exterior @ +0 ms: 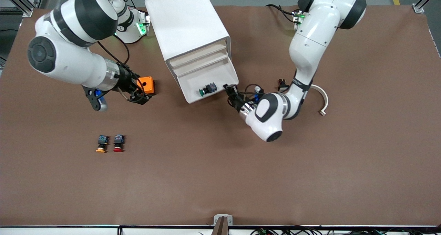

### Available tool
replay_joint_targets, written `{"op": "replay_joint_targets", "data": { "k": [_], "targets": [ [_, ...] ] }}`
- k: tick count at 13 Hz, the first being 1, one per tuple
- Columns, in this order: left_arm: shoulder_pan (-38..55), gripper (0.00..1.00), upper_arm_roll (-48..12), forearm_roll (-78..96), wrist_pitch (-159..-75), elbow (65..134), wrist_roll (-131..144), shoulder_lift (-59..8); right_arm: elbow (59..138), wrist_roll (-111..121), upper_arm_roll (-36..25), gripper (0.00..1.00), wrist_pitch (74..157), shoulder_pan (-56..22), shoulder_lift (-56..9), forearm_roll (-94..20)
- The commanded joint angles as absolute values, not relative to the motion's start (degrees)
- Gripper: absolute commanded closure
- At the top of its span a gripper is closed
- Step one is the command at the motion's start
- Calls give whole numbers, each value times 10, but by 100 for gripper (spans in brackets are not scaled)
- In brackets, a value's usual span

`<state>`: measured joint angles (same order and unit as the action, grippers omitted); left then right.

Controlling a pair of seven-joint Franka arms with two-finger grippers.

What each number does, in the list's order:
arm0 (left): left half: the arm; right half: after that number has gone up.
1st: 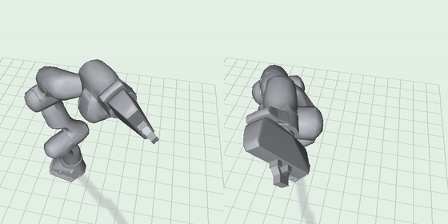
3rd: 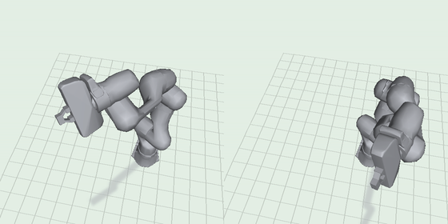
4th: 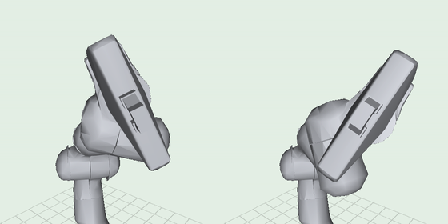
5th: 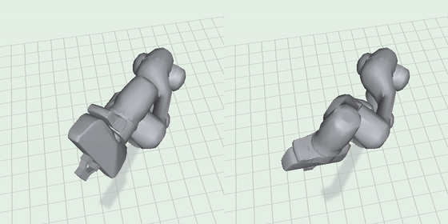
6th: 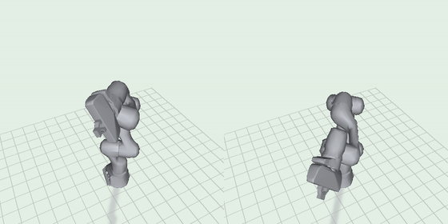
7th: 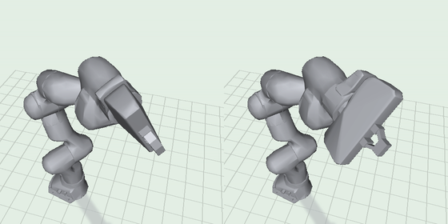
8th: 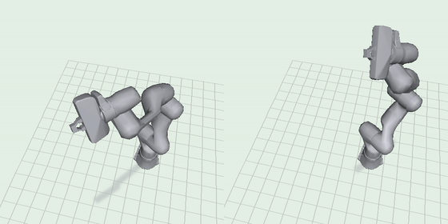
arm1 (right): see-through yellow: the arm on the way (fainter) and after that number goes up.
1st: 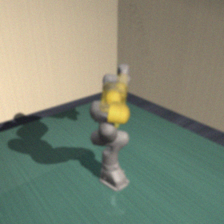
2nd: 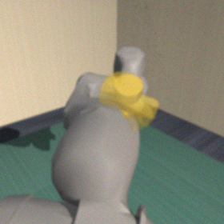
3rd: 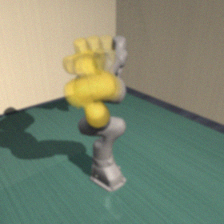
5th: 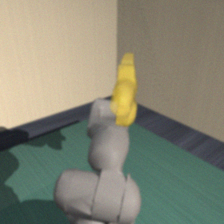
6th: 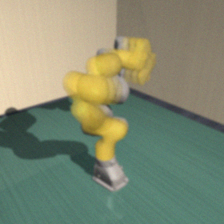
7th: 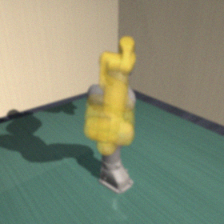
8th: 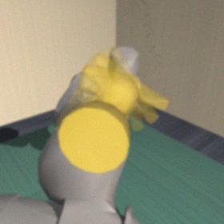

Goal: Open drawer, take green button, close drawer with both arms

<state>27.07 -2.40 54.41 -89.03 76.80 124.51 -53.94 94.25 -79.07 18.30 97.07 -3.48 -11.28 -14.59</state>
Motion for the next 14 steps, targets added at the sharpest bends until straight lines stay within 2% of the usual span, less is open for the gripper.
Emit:
{"op": "replay_joint_targets", "data": {
  "k": [1, 2, 3, 4, 7, 12, 14],
  "targets": [
    [251, 90, -32, 551, -905, 747, 1190, -543, 935, -886, 234, 2, 1011, -33, -147, -122],
    [250, 69, -32, 551, -913, 747, 1189, -542, 936, -915, 256, 2, 1032, -33, -162, -114],
    [250, 27, -31, 548, -913, 747, 1190, -541, 935, -945, 274, 2, 1049, -33, -180, -98],
    [250, 1, -26, 541, -913, 747, 1191, -536, 935, -974, 290, 2, 1069, -34, -197, -78],
    [244, 1, -17, 534, -907, 746, 1189, -525, 941, -989, 316, 1, 1129, -50, -230, -55],
    [243, 1, 42, 448, -895, 717, 1158, -496, 952, -1076, 318, 1, 1198, -97, -278, 18],
    [245, 1, 67, 401, -895, 713, 1080, -470, 968, -1120, 340, 1, 1234, -99, -297, 66]
  ]
}}
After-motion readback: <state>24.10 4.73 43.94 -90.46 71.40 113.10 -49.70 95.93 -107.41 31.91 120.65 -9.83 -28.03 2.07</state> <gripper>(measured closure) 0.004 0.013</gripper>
